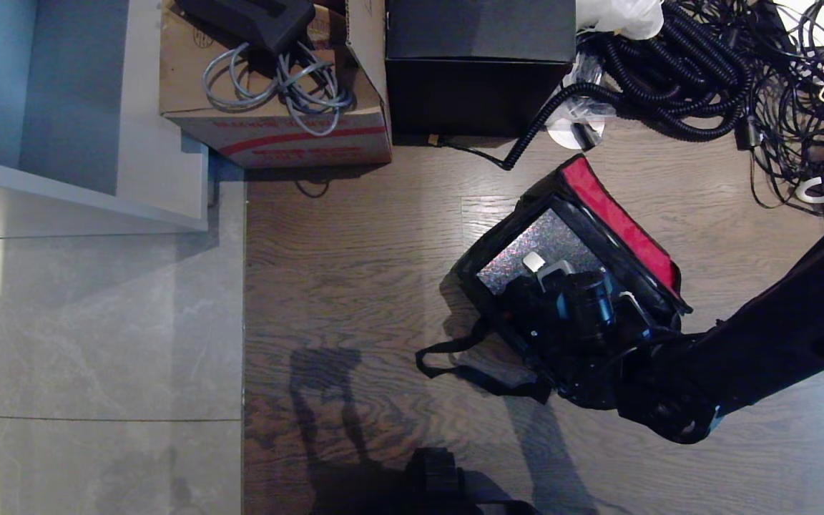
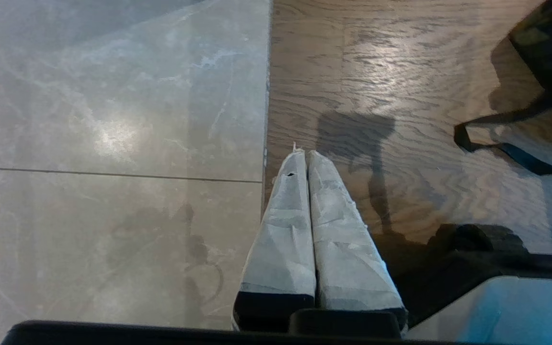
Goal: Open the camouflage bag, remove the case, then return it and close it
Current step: Grip the handle
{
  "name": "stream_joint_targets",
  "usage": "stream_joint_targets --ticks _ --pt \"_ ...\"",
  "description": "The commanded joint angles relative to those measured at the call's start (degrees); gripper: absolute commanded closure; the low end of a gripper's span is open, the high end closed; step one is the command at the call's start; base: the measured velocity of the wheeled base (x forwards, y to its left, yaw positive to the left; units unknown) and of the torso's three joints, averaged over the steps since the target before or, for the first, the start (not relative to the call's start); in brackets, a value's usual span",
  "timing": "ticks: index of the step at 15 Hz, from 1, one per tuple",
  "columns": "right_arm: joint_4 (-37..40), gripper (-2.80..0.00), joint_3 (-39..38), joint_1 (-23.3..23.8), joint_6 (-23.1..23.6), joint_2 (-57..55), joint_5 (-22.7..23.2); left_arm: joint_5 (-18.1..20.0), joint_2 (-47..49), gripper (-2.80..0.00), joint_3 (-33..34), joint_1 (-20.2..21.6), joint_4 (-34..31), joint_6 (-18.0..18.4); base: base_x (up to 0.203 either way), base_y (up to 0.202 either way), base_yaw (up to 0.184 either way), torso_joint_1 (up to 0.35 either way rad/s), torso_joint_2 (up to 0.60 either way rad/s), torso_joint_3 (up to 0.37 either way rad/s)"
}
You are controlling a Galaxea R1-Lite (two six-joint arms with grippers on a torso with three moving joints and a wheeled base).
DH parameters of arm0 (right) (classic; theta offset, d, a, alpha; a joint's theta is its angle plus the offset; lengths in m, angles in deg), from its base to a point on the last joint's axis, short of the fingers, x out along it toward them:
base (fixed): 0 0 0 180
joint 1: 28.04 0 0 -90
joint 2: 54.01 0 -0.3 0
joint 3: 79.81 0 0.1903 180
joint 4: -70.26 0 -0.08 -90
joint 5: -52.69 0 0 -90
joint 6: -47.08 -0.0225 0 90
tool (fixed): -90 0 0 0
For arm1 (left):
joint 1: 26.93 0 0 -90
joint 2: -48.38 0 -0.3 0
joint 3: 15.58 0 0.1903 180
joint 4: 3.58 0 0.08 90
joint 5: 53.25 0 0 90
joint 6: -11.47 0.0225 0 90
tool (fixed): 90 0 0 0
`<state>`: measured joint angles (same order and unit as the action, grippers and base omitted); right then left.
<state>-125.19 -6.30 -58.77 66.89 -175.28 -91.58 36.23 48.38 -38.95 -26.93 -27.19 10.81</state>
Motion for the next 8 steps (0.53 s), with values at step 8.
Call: stream_joint_targets --ticks 8 --pt "-1.6 -2.80 -5.6 -3.1 1.0 8.0 3.6 0.0 -0.1 0.00 0.0 0.0 0.0 0.0 0.000 0.000 0.000 0.000 0.00 0.000"
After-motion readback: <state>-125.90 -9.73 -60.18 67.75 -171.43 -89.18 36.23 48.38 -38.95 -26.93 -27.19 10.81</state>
